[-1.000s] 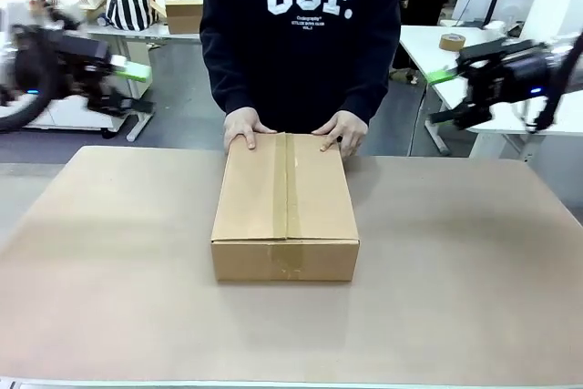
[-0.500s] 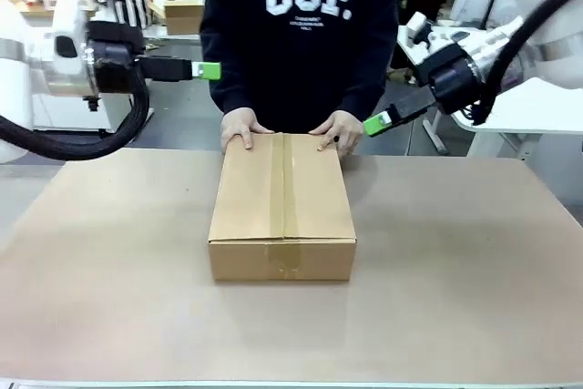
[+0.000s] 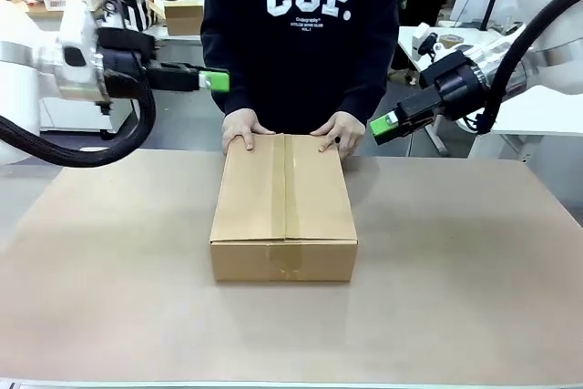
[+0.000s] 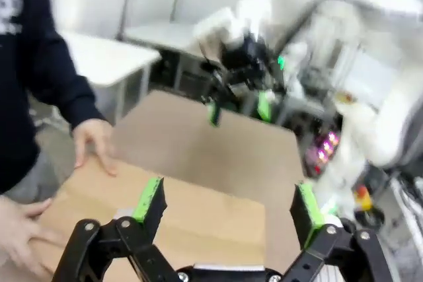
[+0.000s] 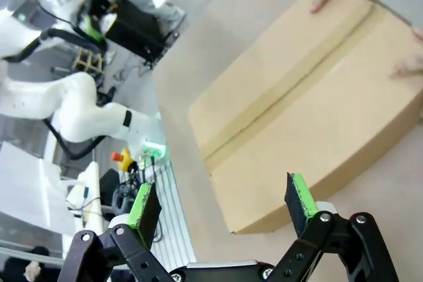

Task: Pack the gift set into the box.
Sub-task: Press and hold the closed box until the human finishes sealing it.

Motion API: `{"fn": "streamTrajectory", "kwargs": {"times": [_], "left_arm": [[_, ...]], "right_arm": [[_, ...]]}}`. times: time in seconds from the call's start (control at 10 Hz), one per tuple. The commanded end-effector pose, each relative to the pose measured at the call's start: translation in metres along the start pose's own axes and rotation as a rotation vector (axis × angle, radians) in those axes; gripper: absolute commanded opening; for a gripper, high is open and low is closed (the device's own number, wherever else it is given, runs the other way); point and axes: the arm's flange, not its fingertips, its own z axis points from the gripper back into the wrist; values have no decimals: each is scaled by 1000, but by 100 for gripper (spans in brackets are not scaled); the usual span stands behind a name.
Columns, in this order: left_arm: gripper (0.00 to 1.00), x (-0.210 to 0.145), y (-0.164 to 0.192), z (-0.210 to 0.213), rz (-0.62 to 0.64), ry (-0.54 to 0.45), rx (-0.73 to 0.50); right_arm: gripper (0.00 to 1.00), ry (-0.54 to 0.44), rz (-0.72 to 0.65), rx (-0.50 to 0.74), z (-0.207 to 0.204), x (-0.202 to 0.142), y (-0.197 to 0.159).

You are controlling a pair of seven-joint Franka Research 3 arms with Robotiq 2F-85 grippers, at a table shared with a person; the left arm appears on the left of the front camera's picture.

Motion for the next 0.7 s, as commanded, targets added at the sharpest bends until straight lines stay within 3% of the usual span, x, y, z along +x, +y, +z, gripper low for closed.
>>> {"fn": "streamTrajectory", "kwargs": {"times": [0.0,0.2,0.4,0.6], "left_arm": [[100,-27,20,-36,-338,223,-112],[100,-46,22,-46,-353,271,-177],[100,-59,32,-51,-355,214,-127],[100,-79,41,-63,-283,123,-60]], "right_arm": [[100,-128,260,-39,-27,18,-19],[100,-172,489,-75,-55,14,-25],[100,-98,586,15,-93,3,-33],[100,41,655,95,-121,-6,-52]]}}
